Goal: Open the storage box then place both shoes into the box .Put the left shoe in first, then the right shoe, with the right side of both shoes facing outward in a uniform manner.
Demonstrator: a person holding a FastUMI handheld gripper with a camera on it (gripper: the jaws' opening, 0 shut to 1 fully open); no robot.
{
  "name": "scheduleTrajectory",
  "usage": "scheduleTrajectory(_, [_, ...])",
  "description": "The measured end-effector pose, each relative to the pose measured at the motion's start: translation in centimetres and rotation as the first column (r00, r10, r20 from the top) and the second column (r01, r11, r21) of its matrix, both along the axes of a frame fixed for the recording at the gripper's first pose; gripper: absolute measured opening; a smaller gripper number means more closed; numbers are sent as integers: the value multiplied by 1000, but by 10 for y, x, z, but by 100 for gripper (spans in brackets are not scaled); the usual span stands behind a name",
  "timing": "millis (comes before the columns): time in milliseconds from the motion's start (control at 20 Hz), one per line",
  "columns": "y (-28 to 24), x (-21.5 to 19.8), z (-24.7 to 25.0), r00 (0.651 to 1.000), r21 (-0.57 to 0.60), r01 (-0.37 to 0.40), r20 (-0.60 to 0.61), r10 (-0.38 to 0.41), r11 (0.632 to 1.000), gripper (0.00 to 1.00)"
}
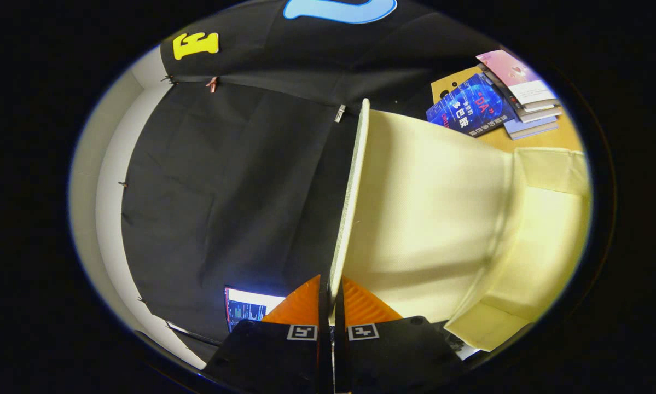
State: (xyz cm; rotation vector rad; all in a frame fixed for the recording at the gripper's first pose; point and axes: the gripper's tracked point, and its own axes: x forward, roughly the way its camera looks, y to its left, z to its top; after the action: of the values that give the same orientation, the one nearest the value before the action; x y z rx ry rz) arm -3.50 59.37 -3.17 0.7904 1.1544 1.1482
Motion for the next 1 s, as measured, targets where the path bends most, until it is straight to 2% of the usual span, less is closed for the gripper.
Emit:
scheduleTrajectory(200, [39, 0, -31, 1000, -27, 1, 13, -1, 1000, 7])
scheduleTrajectory(350, [47, 13, -62, 996, -102, 40, 80, -32, 994, 16])
scheduleTrajectory(550, [23, 17, -73, 979, -153, 55, 205, -23, 987, 80])
scheduleTrajectory(600, [13, 22, -72, 970, -157, 80, 241, -40, 984, 96])
scheduleTrajectory(850, [-60, 48, -53, 898, -161, 230, 416, -146, 960, 98])
scheduleTrajectory(1000, [-112, 51, -42, 861, -141, 275, 475, -179, 951, 98])
